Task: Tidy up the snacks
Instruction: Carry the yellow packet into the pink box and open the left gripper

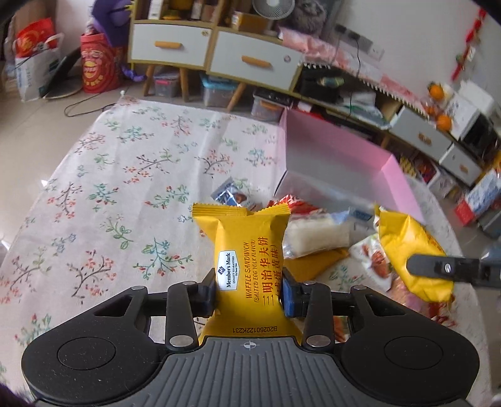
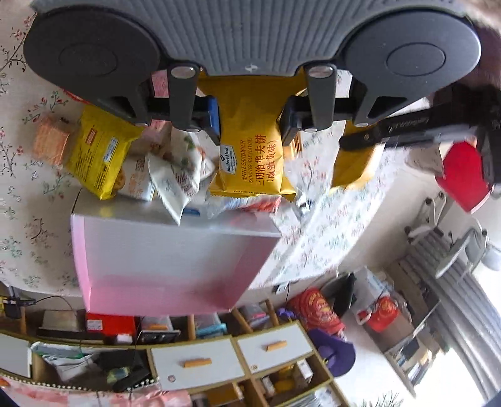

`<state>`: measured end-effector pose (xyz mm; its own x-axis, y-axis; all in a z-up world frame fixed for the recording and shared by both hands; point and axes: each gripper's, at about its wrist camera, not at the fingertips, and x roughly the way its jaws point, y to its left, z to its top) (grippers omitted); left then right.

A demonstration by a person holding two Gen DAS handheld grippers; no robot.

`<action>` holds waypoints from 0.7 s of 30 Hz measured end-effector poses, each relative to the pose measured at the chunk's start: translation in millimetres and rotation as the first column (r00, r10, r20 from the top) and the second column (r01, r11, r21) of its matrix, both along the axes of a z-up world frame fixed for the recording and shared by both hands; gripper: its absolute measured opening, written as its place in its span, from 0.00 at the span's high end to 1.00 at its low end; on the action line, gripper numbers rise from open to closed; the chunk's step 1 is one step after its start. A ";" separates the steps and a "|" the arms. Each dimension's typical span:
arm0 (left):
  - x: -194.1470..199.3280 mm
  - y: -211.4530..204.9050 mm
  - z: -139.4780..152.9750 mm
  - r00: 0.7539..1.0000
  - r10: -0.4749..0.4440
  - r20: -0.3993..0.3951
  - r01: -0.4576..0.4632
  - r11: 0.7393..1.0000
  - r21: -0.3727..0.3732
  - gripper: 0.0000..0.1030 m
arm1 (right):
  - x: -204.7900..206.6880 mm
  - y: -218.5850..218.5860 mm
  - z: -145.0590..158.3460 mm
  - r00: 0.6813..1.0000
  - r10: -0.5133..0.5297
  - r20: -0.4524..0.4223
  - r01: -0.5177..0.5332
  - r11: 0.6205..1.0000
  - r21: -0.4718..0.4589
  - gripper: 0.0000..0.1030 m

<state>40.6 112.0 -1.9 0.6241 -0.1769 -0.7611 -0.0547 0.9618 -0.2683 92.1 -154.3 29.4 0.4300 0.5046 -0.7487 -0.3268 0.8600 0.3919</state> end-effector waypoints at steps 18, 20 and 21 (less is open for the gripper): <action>108.8 -68.2 26.9 0.984 -0.096 0.153 0.096 0.995 0.006 0.65 | 56.3 -36.6 -9.4 0.964 -0.259 0.062 0.252 0.963 0.099 0.67; 124.6 -75.7 23.5 0.979 -0.107 0.171 0.105 0.994 0.017 0.65 | 60.7 -38.4 -11.3 0.959 -0.272 0.078 0.264 0.960 0.096 0.67; 131.6 -78.7 21.9 0.977 -0.113 0.183 0.111 0.994 0.024 0.65 | 64.4 -39.7 -14.0 0.955 -0.284 0.088 0.275 0.957 0.095 0.67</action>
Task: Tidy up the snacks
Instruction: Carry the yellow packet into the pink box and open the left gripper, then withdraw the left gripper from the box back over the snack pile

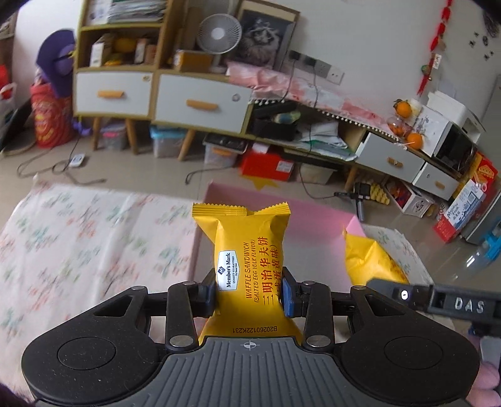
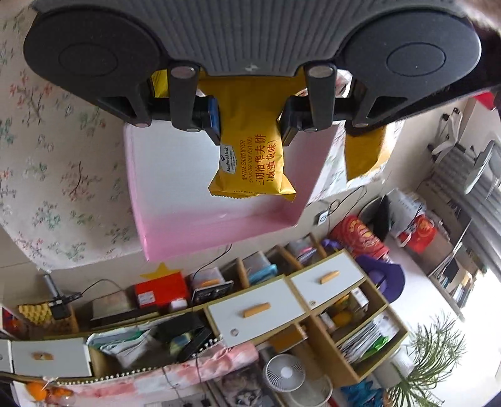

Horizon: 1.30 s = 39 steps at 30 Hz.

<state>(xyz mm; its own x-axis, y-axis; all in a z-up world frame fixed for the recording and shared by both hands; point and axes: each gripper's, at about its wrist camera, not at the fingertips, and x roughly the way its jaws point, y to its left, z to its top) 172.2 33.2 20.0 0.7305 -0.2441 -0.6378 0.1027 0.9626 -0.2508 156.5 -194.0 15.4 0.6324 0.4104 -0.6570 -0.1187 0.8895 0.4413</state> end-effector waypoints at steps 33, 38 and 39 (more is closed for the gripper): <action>17.8 -2.0 -54.0 0.991 0.068 -0.119 -0.048 0.985 0.165 0.62 | 10.9 17.1 -29.4 0.998 0.039 -0.040 -0.046 0.982 -0.184 0.65; 5.4 2.1 -42.8 0.995 0.051 -0.087 -0.042 0.993 0.107 0.33 | 4.8 9.1 -16.7 0.999 0.027 0.030 -0.022 0.990 -0.141 0.48; 1.7 2.1 -38.8 0.996 0.048 -0.075 -0.040 0.994 0.106 0.28 | 2.5 6.6 -12.8 0.999 0.023 0.040 -0.019 0.992 -0.122 0.44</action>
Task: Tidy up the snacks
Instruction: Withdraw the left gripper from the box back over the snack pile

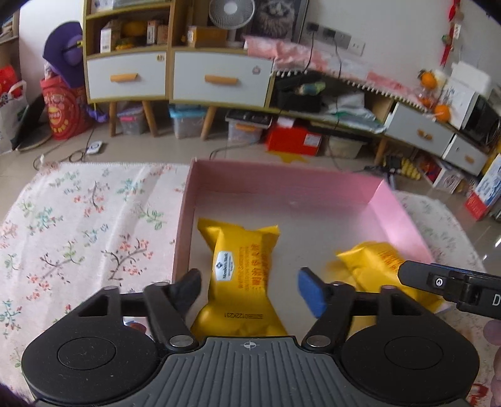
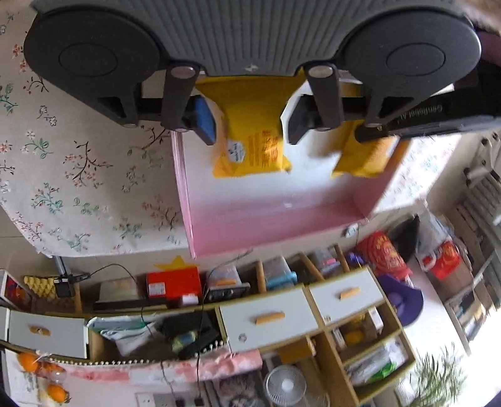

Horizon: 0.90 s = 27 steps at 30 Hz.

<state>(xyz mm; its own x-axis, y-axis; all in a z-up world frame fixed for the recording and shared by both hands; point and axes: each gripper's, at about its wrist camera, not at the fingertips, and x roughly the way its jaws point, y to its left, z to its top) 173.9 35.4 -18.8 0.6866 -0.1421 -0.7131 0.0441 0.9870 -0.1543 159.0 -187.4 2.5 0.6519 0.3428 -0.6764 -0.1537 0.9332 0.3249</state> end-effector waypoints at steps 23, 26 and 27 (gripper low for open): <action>-104.3 -7.3 35.5 0.997 -0.075 0.025 0.074 0.996 0.058 0.01 | -67.7 -14.2 32.6 0.999 0.038 0.006 -0.037 0.989 -0.143 0.02; -116.3 -5.9 30.1 0.995 -0.099 0.020 0.097 0.993 0.067 0.01 | -74.2 -20.2 29.8 1.000 0.022 -0.002 -0.022 0.989 -0.147 0.01; -119.7 -4.7 28.7 0.994 -0.105 0.020 0.104 0.992 0.071 0.01 | -76.7 -23.4 27.7 1.000 0.017 -0.005 -0.017 0.989 -0.146 0.01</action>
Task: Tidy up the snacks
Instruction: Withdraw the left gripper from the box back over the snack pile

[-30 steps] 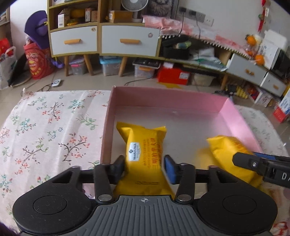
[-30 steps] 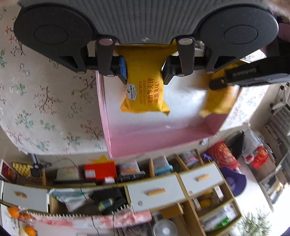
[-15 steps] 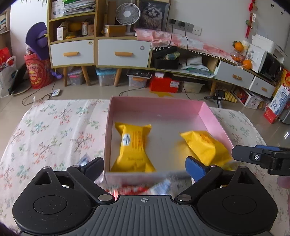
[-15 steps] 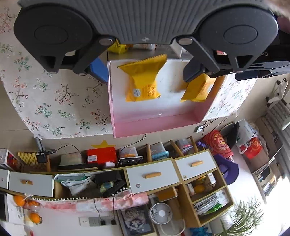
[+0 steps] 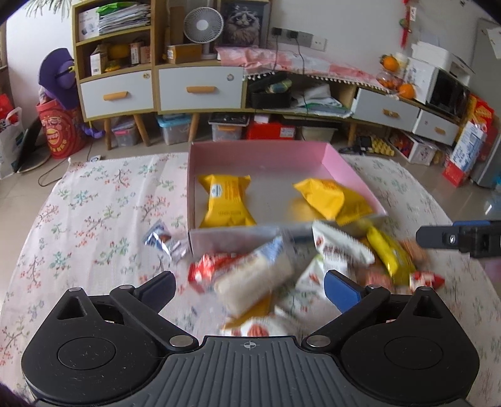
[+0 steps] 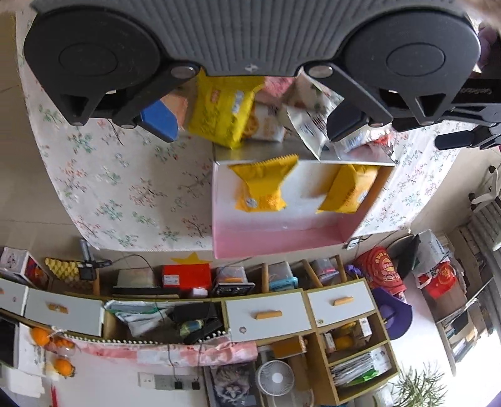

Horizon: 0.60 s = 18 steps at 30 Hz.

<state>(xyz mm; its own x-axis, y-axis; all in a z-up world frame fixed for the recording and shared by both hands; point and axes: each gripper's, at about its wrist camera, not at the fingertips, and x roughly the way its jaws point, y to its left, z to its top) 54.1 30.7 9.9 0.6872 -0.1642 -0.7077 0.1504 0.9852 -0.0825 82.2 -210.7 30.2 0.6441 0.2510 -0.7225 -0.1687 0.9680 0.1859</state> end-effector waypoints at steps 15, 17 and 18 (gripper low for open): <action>-40.0 2.4 -19.5 0.984 -0.148 0.096 0.148 0.989 0.004 0.01 | -31.5 -21.2 -19.3 1.000 0.018 0.026 -0.016 0.997 -0.071 0.00; -41.8 4.2 -25.0 0.982 -0.167 0.093 0.170 0.985 -0.019 0.01 | -34.8 -24.7 -23.1 0.999 0.025 0.030 -0.023 0.998 -0.066 0.00; -42.7 4.6 -27.7 0.980 -0.176 0.091 0.179 0.984 -0.025 0.01 | -36.5 -26.4 -26.1 0.999 0.030 0.029 -0.029 0.998 -0.062 0.00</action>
